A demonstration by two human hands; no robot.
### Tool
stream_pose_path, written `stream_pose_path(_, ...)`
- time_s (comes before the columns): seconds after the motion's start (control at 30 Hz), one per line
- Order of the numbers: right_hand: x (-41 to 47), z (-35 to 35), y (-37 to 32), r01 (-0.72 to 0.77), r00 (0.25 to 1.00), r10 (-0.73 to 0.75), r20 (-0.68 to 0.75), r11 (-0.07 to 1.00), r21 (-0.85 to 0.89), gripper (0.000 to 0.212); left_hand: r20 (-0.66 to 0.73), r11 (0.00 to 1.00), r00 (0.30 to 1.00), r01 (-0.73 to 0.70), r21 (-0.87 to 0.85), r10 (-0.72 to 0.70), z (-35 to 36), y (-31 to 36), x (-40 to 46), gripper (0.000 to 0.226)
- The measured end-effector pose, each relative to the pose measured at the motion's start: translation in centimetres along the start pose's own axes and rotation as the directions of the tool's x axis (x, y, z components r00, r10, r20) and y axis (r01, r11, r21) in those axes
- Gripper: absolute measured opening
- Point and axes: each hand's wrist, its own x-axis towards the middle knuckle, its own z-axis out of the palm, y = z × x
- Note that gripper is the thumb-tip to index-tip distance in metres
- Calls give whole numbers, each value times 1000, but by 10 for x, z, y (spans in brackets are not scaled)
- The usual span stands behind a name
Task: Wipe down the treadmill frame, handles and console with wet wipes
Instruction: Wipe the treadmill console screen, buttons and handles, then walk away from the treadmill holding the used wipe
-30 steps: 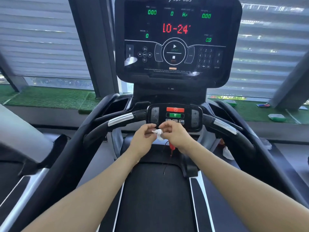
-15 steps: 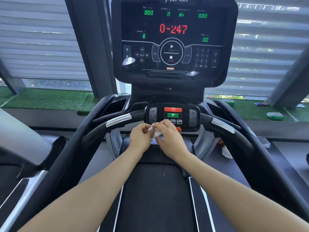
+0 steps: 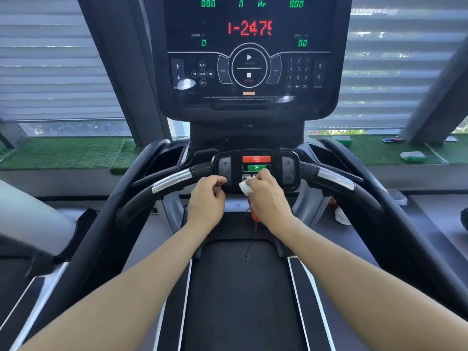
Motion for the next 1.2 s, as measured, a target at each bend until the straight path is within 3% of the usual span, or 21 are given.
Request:
stream_pose_path(0.27,-14,-31,50,-148,989,148,22,989,27,21,112,997,991,-63,-34,66,45,38,0,36)
stream_pose_path(0.53,-19,-45,92,-192,981,192,-7,981,-10,28,192,994,977,-83,-67,95,74,64,-3,36)
stream_pose_path(0.7,-25,-57,132,-351,935,352,-51,936,33,19,255,985,952,-169,-19,168,94,86,2,34)
stream_pose_path(0.9,-50,-94,187,-364,930,366,1,924,121,31,273,987,949,-160,-25,160,158,128,-5,34)
stream_pose_path(1.1,-80,-136,236,-472,875,484,-17,860,196,36,424,982,887,-187,-39,185,219,174,-23,30)
stream_pose_path(1.2,-109,-150,240,-556,805,586,-90,799,232,36,524,962,808,-258,-93,268,242,183,-30,30)
